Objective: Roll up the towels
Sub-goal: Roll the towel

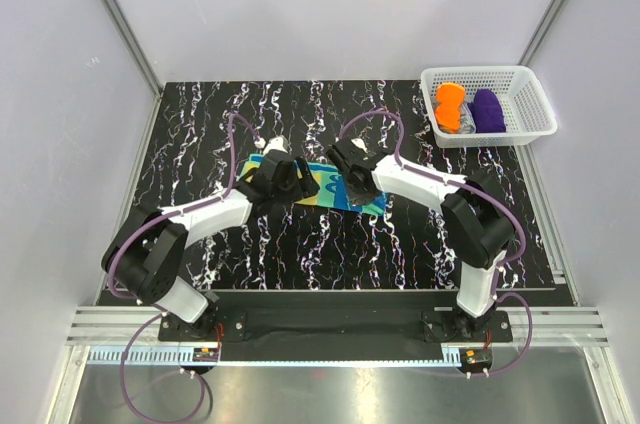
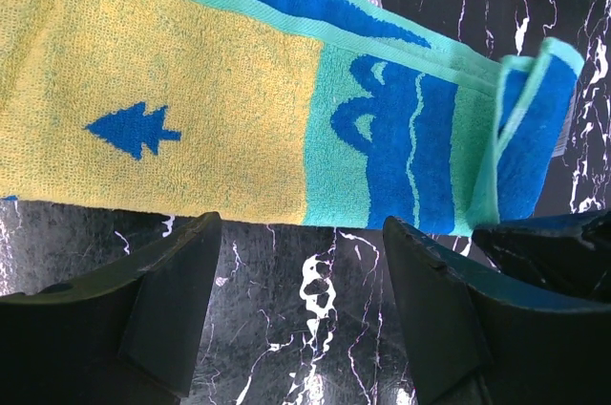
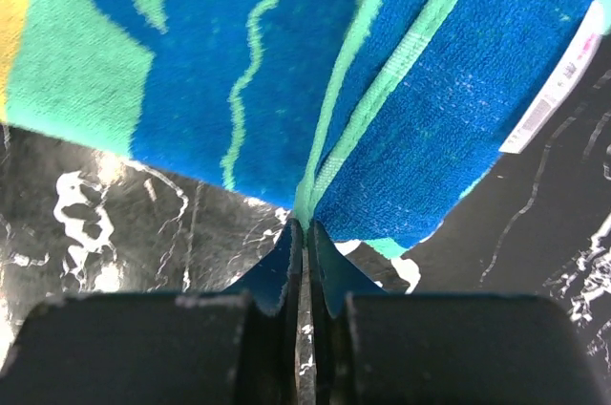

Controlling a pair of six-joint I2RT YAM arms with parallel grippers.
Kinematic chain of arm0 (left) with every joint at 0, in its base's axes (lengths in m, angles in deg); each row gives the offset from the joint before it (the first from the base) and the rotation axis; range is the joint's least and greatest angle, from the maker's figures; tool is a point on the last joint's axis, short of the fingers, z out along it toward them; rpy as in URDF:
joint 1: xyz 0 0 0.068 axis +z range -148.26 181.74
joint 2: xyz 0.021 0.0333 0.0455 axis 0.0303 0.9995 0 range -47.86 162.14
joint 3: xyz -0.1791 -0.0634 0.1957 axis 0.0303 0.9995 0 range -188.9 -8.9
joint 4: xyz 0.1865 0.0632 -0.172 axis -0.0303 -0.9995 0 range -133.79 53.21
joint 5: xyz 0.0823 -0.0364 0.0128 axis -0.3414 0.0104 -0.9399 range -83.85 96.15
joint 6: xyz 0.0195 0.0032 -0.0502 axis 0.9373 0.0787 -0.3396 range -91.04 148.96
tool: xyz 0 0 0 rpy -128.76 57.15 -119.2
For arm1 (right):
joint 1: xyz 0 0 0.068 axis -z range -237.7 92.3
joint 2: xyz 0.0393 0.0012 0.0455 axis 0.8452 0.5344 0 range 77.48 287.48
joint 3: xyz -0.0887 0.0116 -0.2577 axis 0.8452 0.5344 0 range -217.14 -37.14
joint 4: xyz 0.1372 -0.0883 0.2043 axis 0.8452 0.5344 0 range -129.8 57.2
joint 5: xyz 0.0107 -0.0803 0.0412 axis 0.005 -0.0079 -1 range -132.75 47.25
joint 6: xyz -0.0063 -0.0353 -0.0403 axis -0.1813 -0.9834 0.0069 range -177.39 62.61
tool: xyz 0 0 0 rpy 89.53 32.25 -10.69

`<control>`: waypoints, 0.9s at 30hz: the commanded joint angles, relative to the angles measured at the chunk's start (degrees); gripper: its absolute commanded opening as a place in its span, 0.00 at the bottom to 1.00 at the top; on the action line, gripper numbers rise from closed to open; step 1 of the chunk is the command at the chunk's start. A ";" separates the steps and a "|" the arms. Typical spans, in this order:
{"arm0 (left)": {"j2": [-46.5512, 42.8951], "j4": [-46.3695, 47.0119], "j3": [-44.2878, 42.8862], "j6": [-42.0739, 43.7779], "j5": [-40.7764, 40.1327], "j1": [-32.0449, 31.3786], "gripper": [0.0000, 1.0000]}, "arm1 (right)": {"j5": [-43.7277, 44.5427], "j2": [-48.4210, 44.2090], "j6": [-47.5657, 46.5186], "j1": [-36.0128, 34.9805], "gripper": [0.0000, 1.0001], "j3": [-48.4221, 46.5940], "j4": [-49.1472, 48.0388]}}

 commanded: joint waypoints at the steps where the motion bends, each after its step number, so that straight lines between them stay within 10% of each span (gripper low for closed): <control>1: -2.20 1.20 0.09 -0.38 -0.06 0.49 0.73 | -4.25 -1.82 -2.62 -0.21 0.00 -2.05 -0.13; 9: -3.96 0.41 0.35 -0.73 -1.11 1.10 0.73 | -11.74 -0.06 -3.42 -0.21 0.05 0.76 -4.17; 27: -7.30 -2.40 0.79 1.64 -3.22 1.81 0.73 | -11.12 -3.74 1.59 -0.03 0.80 -3.01 -6.72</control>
